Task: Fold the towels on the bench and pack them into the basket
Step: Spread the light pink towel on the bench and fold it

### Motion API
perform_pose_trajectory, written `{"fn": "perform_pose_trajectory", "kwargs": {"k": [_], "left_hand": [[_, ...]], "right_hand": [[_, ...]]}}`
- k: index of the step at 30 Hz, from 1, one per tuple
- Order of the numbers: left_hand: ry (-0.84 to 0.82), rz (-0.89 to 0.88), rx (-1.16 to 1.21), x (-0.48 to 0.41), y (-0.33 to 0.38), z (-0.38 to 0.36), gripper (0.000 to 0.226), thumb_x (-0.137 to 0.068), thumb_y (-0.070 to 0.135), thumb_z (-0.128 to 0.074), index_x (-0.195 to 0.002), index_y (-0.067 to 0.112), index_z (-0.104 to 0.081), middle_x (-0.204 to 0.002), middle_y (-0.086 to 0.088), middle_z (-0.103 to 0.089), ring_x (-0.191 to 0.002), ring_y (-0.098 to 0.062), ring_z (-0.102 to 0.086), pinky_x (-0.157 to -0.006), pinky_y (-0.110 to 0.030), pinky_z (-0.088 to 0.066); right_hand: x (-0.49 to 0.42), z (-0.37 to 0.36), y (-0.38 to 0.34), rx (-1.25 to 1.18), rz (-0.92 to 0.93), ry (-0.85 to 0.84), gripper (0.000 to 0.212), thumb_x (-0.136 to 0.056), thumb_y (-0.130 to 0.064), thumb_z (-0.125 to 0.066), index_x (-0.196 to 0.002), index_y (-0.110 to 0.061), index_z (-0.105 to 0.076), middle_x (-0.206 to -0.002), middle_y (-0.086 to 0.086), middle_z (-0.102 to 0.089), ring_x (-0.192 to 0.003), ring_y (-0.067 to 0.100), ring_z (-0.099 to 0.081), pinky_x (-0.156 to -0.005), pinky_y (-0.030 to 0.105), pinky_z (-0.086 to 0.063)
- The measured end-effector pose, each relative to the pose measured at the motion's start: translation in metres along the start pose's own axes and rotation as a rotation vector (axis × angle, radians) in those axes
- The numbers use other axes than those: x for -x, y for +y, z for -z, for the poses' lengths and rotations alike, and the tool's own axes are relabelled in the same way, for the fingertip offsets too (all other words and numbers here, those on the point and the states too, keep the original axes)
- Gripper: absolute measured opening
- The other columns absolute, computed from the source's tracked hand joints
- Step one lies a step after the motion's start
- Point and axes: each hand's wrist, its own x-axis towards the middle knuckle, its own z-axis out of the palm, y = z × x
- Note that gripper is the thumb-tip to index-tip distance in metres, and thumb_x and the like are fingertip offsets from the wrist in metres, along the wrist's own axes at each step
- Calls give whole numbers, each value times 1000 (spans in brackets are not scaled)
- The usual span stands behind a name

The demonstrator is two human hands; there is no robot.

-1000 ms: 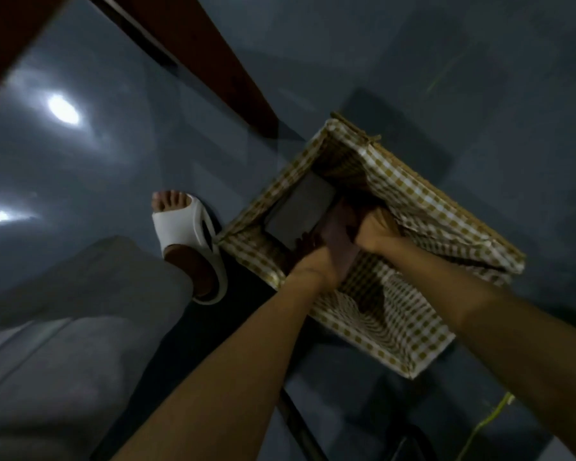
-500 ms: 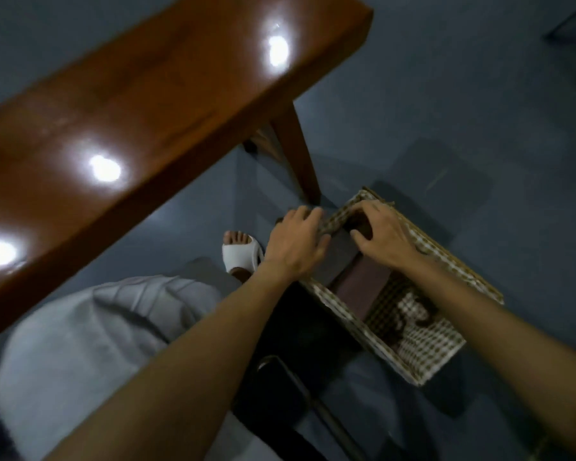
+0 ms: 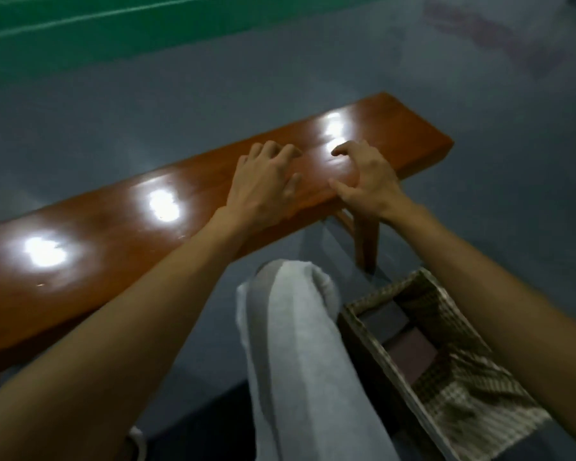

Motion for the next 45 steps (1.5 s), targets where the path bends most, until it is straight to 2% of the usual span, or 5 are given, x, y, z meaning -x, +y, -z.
{"fn": "perform_pose_trajectory", "kwargs": {"k": [10,22,28,37,45], "left_hand": [[72,306,-29,99,-161,78,39,-102,35,-55,-139,24,-54,-133,-5,-58,-125,-28,-50,-103,-46,-43],[272,646,-105,268,-294,149,36,-98,25,-54,-133,16,-62,-134,-13,-61,-125,-34,-51,-109,-45,-39],[369,811,-244,368,-346,185,38,-105,36,-48,-137,19,-59,-138,-9,-57,-124,-28,-50,-100,-47,-46],[548,1171,-293,482,-406,213,37,-107,25,-40,-137,13,-58,-139,-13,-57,-126,-36,-46,-104,-51,-37],[525,1426,-357,490,-437,229,28,-101,31,-59,-117,9,-61,-130,-16,-53,-123,-39,-43,-100,-48,-37]], "right_hand": [[-62,-100,-171,-32,226,-264,57,-91,-46,-64,-141,-21,-50,-137,8,-56,-129,27,-51,-108,43,-44],[-33,-226,-351,-134,459,-382,51,-94,-37,-65,-141,-23,-49,-137,3,-56,-116,20,-57,-105,44,-47],[-2,-277,-437,-182,550,-383,49,-95,-37,-62,-141,-25,-50,-143,2,-48,-132,21,-42,-107,40,-43],[37,-325,-537,-224,653,-397,43,-97,-41,-58,-134,-19,-59,-132,8,-54,-118,26,-48,-100,45,-46],[35,-355,-574,-100,572,-307,37,-93,-47,-65,-101,-12,-74,-99,6,-68,-92,24,-60,-83,44,-58]]}}
